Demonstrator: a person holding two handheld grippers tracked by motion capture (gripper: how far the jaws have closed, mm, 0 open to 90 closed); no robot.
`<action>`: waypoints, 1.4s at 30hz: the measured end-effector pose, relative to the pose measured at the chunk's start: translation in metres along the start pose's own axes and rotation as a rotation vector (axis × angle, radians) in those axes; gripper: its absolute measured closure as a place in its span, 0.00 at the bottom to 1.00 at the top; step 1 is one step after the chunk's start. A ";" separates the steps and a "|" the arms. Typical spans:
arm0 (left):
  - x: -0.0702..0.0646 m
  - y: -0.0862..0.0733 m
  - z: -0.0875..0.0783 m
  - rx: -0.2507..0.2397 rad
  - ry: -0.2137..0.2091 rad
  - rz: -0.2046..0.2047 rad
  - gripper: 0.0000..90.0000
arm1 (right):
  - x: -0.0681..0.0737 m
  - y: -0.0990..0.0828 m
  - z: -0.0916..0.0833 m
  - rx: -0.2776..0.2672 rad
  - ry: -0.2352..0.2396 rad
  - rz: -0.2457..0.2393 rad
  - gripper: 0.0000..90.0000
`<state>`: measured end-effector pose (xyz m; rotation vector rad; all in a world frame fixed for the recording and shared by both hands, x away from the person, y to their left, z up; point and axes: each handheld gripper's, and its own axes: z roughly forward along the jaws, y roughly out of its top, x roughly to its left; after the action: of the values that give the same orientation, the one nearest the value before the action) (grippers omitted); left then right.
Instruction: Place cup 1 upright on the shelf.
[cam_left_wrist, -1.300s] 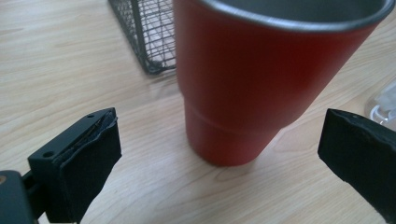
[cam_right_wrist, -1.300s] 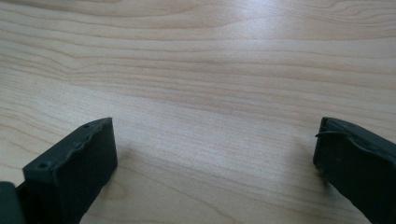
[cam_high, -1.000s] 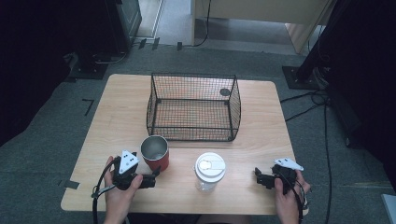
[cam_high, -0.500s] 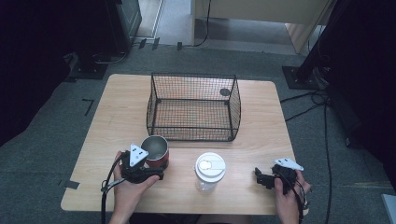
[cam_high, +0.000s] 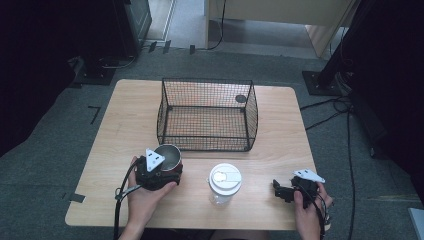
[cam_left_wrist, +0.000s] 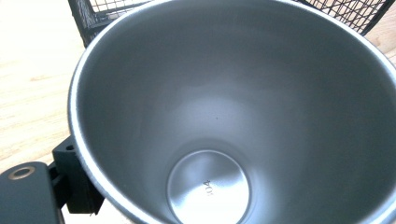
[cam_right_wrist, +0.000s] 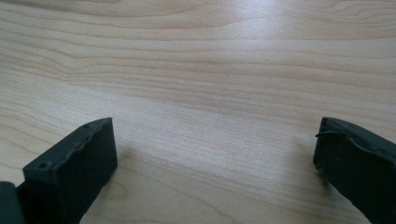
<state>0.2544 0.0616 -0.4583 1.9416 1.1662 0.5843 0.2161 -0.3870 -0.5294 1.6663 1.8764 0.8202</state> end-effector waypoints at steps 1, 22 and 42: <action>0.000 0.000 0.000 -0.002 0.002 0.002 0.09 | 0.000 0.000 0.000 0.000 0.000 0.000 0.00; -0.010 0.035 -0.022 -0.232 -0.040 0.042 0.09 | 0.000 0.000 0.000 0.000 0.000 0.000 0.00; -0.011 0.065 -0.021 -0.388 -0.021 0.070 0.09 | 0.000 0.000 0.000 0.000 0.000 0.002 0.00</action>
<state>0.2679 0.0420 -0.3929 1.6548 0.8973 0.7641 0.2161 -0.3869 -0.5294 1.6683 1.8752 0.8216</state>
